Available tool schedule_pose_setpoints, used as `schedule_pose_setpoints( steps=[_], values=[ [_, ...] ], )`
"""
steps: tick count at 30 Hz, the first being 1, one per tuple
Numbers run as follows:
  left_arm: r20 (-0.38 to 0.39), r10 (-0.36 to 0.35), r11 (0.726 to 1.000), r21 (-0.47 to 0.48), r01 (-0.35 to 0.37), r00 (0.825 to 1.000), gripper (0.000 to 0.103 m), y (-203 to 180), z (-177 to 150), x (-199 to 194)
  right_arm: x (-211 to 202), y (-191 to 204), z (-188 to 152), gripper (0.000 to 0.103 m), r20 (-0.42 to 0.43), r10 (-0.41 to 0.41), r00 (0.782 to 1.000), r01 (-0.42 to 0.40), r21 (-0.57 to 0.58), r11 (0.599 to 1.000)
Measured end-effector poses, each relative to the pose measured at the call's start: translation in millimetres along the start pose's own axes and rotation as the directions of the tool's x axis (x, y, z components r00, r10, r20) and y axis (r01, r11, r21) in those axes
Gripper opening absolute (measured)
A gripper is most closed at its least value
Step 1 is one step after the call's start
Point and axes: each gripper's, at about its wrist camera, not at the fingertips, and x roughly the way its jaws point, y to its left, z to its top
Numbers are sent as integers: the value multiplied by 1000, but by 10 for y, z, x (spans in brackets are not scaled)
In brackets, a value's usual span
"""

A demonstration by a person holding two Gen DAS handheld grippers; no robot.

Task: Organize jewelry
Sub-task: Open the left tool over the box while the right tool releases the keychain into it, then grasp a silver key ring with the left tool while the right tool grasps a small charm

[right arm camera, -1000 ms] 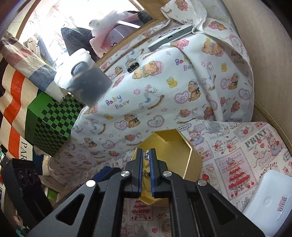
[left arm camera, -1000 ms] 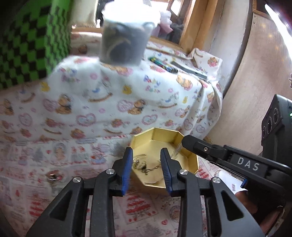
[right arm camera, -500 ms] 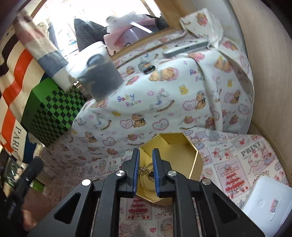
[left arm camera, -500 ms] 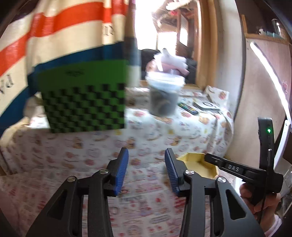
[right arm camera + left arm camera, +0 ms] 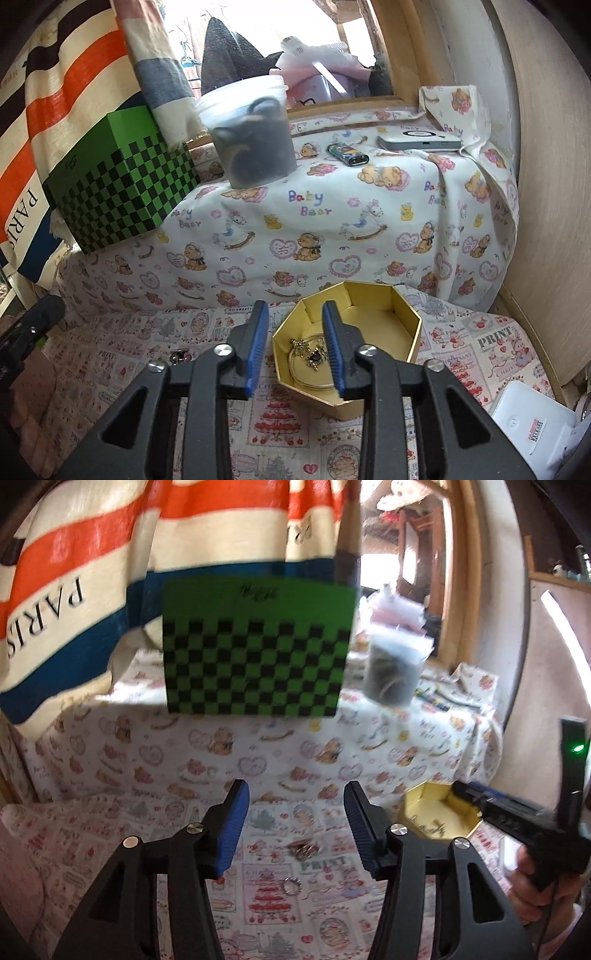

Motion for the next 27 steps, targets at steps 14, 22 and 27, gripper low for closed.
schedule_pose_setpoints(
  steps=[14,22,27],
  values=[
    [-82,93,996,-6,-94,992,55,87,-268,183,106,171,-116,35,-20,-16,1000,15,-64,998],
    [-132,53,996,-62,-61,990,55,147,-297,246,53,195,-104,35,1,-5,1000,5,-79,997],
    [-125,65,997,-42,-70,990,55,121,-311,246,58,208,-128,35,9,-11,1000,11,-80,997]
  ],
)
